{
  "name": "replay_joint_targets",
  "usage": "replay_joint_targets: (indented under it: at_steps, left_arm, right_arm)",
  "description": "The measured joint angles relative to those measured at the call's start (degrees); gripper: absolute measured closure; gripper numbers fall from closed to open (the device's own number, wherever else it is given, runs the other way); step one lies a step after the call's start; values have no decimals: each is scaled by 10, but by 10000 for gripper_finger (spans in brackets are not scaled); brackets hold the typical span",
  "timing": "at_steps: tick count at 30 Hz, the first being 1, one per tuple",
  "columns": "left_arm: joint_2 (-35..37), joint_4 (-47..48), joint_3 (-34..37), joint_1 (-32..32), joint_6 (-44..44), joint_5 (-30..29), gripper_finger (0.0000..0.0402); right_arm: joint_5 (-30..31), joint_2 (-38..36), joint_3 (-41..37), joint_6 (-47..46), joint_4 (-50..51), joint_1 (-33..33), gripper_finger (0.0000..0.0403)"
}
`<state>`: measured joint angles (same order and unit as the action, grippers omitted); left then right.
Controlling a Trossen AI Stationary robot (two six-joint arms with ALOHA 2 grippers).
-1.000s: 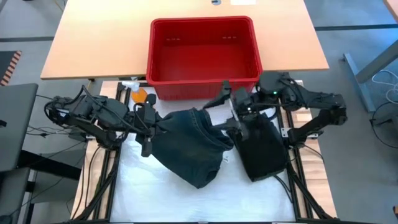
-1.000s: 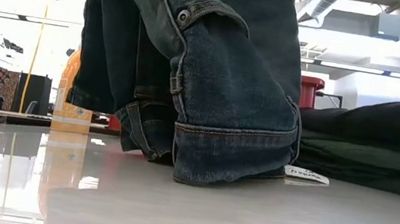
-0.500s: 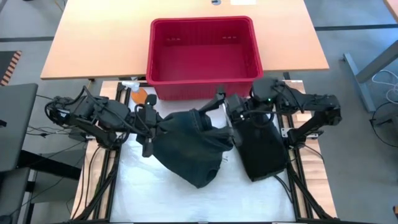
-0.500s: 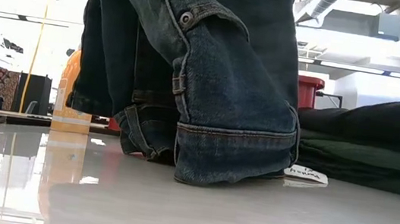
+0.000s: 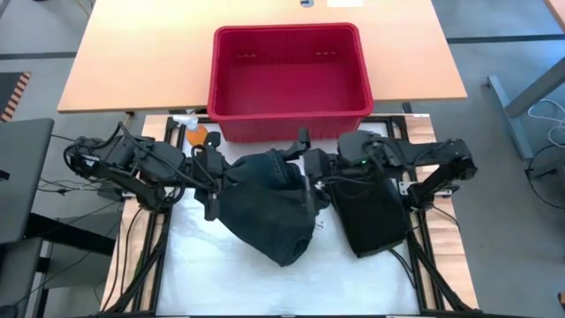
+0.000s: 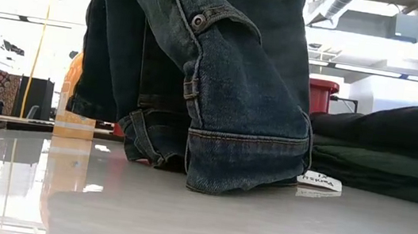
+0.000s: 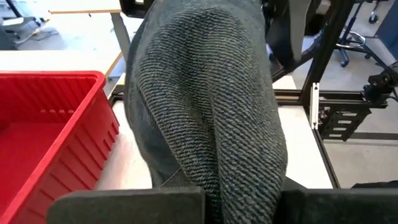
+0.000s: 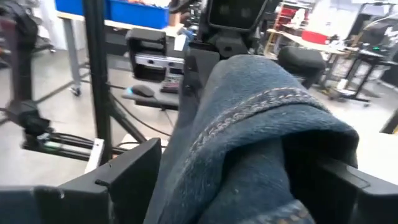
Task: Fold laundry
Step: Fold the dark blue jeans
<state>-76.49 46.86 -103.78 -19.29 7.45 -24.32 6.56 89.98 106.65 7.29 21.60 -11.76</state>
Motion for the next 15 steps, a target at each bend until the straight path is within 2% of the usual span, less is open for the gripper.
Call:
replay_joint_targets:
  at_steps: [3,6,9,13,15]
  left_arm:
    - [0,4,0,0,6,8,393]
    - [0,3,0,0,6,30,393]
    - [0,2,0,0,-3,42,393]
    - [0,0,0,0,-9,48,393]
    - [0,-3,0,0,-9,71,393]
  right_arm:
    - [19,5,0,13,-8,-2,64]
    - [28,1,0,21,-10,-2,111]
    - [27,-6,0,22,-9,-2,197]
    - [-4,-11,0,25,-8,-2,356]
    - [-20,-12,0,27,-15,-2,361]
